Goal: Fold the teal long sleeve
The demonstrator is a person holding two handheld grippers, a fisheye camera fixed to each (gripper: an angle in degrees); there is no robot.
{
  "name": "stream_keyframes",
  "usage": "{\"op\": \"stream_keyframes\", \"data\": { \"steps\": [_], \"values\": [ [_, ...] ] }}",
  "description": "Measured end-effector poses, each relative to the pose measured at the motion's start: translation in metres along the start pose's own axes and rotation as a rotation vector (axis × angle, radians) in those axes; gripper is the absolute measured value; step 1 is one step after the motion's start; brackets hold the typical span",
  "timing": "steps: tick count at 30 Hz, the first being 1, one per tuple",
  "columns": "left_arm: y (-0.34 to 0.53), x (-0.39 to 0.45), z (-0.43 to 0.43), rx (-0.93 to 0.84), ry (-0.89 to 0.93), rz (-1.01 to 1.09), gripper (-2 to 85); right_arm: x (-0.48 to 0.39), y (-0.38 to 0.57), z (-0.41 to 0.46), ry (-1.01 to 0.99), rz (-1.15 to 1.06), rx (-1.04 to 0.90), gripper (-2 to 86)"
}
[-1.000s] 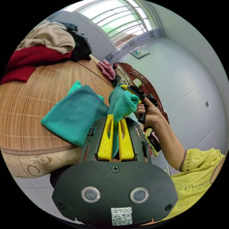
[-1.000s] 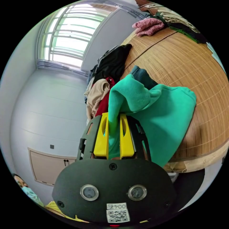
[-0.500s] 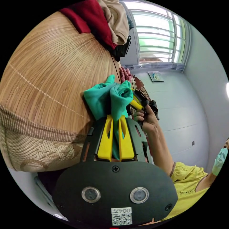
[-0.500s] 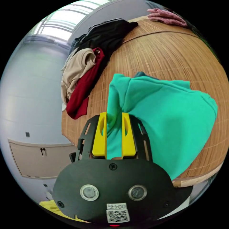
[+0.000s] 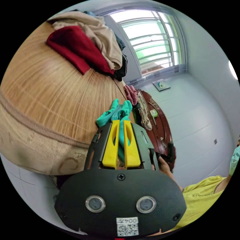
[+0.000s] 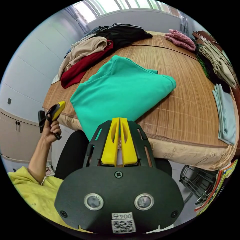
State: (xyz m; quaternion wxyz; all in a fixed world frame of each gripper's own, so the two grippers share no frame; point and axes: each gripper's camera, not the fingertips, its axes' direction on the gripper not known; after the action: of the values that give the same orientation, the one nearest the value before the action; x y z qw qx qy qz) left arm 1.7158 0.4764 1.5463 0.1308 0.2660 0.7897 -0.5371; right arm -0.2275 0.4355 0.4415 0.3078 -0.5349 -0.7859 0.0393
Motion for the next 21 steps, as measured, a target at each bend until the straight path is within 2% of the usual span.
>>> {"op": "stream_keyframes", "data": {
  "steps": [3,5,7,10,13,16,21],
  "values": [
    [-0.009,0.042,0.021,-0.038,-0.131,0.162,6.4,-0.017,0.02,0.009,0.028,0.008,0.05,-0.4],
    [-0.016,0.069,0.047,-0.098,-0.236,0.273,8.0,-0.036,0.023,0.019,0.116,-0.032,0.05,-0.6],
    [-0.02,0.096,0.095,-0.225,-0.398,0.415,8.7,-0.044,0.023,0.027,0.161,-0.037,0.017,-0.7],
    [-0.016,0.106,0.151,-0.381,-0.583,0.51,7.8,-0.048,0.028,0.027,0.155,-0.031,0.029,-0.7],
    [-0.007,0.105,0.178,-0.436,-0.614,0.49,6.7,-0.041,0.032,0.025,0.094,-0.07,0.02,-0.8],
    [0.007,0.112,0.189,-0.413,-0.63,0.471,6.0,-0.025,0.037,0.017,-0.011,-0.093,0.014,-0.8],
    [0.028,0.124,0.203,-0.39,-0.648,0.456,5.0,0.009,0.076,-0.025,-0.182,-0.093,0.166,-0.6]
  ]
}}
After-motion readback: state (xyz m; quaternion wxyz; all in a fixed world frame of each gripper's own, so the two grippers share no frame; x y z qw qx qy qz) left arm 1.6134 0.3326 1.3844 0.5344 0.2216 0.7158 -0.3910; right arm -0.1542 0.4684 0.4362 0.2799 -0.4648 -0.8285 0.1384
